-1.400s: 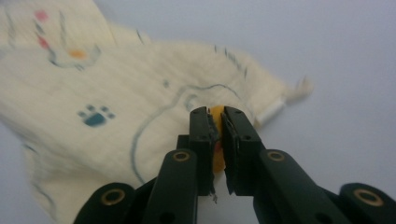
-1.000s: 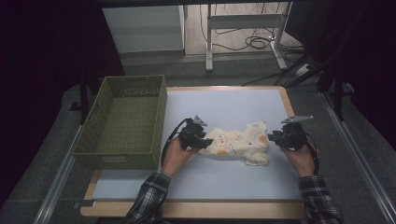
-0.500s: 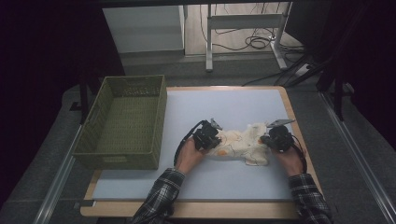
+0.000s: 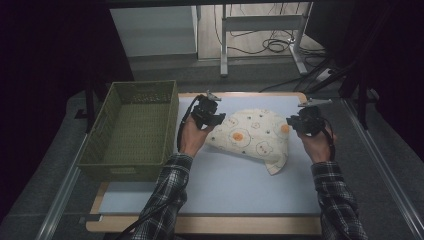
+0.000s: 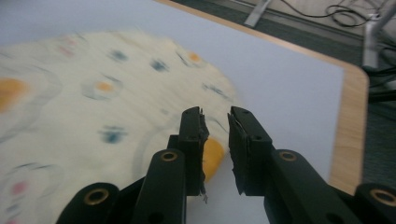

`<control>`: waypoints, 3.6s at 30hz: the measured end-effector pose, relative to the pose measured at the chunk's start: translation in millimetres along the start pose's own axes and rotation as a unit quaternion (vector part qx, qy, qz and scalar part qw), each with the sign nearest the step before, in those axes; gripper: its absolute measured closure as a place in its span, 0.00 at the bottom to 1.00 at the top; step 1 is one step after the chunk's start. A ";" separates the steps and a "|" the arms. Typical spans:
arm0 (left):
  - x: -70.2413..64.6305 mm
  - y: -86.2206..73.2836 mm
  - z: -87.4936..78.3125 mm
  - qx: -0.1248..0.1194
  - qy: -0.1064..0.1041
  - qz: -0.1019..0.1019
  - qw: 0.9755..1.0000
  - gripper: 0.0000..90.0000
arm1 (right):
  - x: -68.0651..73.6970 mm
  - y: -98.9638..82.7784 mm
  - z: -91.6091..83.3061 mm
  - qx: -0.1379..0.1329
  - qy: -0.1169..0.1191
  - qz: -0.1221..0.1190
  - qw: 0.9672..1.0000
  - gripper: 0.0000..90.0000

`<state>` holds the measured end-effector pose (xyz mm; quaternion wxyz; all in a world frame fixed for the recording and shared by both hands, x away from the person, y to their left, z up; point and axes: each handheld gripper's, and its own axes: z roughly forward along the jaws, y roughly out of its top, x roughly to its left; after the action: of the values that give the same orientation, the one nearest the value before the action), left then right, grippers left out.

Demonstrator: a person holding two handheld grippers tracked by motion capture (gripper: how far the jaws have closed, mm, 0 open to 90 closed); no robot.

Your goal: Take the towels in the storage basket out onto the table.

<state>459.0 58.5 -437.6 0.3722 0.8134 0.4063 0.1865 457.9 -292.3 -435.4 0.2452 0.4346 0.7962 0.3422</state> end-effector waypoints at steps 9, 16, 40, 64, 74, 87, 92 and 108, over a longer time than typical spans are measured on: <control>-18.9 -48.1 0.6 0.039 -0.023 0.019 0.999 0.57 | 17.4 -42.3 -7.0 0.022 0.072 0.003 0.997 0.80; -18.7 -88.0 -3.7 0.058 -0.040 0.000 0.998 0.50 | 51.0 -77.7 -23.8 0.049 0.128 -0.007 0.991 0.80; -18.9 -72.1 31.6 0.046 0.001 0.003 0.999 0.54 | 70.5 -101.4 -72.9 0.040 0.110 -0.074 0.990 0.99; -30.8 -35.0 69.2 0.040 -0.044 0.013 0.998 0.47 | 81.2 -60.0 -18.7 0.029 0.159 -0.058 0.985 0.73; -34.9 -40.5 64.1 0.040 -0.055 0.020 0.997 0.46 | 103.0 -35.3 38.5 0.049 0.113 -0.085 0.989 0.91; -55.3 -46.8 50.6 0.028 -0.099 0.050 0.993 0.61 | 41.4 -29.3 58.6 0.065 0.080 0.018 0.995 0.75; -60.2 -41.5 53.5 0.028 -0.100 0.057 0.993 0.62 | 34.1 -40.2 30.9 0.050 0.093 0.022 0.994 0.74; -55.2 -49.6 79.6 0.056 -0.083 0.036 0.994 0.88 | 43.3 -108.1 -45.5 0.070 0.137 -0.009 0.988 0.74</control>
<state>448.2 -2.3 -527.2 0.3514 0.8599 0.3538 0.1086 348.2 -312.1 -491.9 0.1062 0.3922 0.8483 0.3395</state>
